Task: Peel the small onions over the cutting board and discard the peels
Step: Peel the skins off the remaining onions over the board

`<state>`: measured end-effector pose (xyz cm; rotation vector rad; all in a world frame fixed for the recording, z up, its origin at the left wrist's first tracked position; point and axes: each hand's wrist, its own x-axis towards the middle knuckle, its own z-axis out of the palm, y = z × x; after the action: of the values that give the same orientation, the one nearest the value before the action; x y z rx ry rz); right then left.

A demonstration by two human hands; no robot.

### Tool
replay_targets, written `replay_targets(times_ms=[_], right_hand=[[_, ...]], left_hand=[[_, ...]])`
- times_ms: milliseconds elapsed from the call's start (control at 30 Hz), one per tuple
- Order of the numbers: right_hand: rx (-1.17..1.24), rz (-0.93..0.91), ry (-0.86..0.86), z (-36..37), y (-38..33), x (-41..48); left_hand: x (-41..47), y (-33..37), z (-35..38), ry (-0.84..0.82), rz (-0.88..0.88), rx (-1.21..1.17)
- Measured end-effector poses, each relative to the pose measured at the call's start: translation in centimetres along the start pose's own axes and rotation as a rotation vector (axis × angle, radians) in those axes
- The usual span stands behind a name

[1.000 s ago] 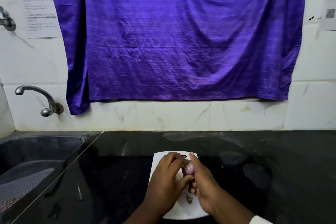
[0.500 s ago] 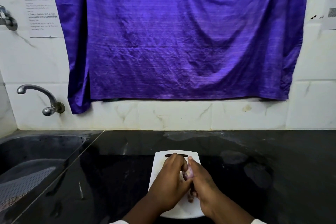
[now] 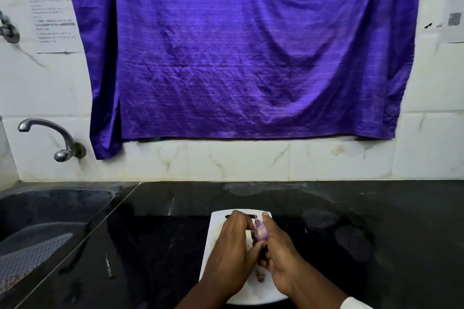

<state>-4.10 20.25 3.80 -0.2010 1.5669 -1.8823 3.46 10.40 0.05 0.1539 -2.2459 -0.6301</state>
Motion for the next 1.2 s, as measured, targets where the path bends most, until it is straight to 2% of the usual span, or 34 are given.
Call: replay_targets(times_ms=[133,333,600,733,933,1033,1133,1200], right_hand=[[-0.021,0.000,-0.038,-0.2,0.0,0.0],[0.000,0.026,-0.035,0.0,0.1,-0.3],[-0.205,0.037,-0.060,-0.4,-0.2,-0.2],[-0.248,0.062,-0.070,-0.4,0.1,0.0],[-0.134,0.151,-0.075,-0.3,0.9,0.8],[-0.011,0.173,-0.071,-0.6,0.8,1.8],[0.018,0.173,-0.072,-0.7,0.7,2.1],[0.034,0.172,-0.090,-0.9,0.6,2.2]], left_hand=[[0.0,0.2,0.2,0.034,0.030,0.027],[-0.3,0.1,0.0,0.077,0.010,-0.053],[0.9,-1.1,-1.3,-0.137,0.215,0.145],[0.9,-1.1,-1.6,-0.211,0.235,0.148],[1.0,-1.7,-1.6,-0.250,0.257,0.196],[0.5,-2.7,-1.1,-0.204,0.232,0.212],[0.3,-2.6,-1.3,-0.107,0.143,0.108],[0.4,-2.4,-1.3,-0.104,0.129,0.077]])
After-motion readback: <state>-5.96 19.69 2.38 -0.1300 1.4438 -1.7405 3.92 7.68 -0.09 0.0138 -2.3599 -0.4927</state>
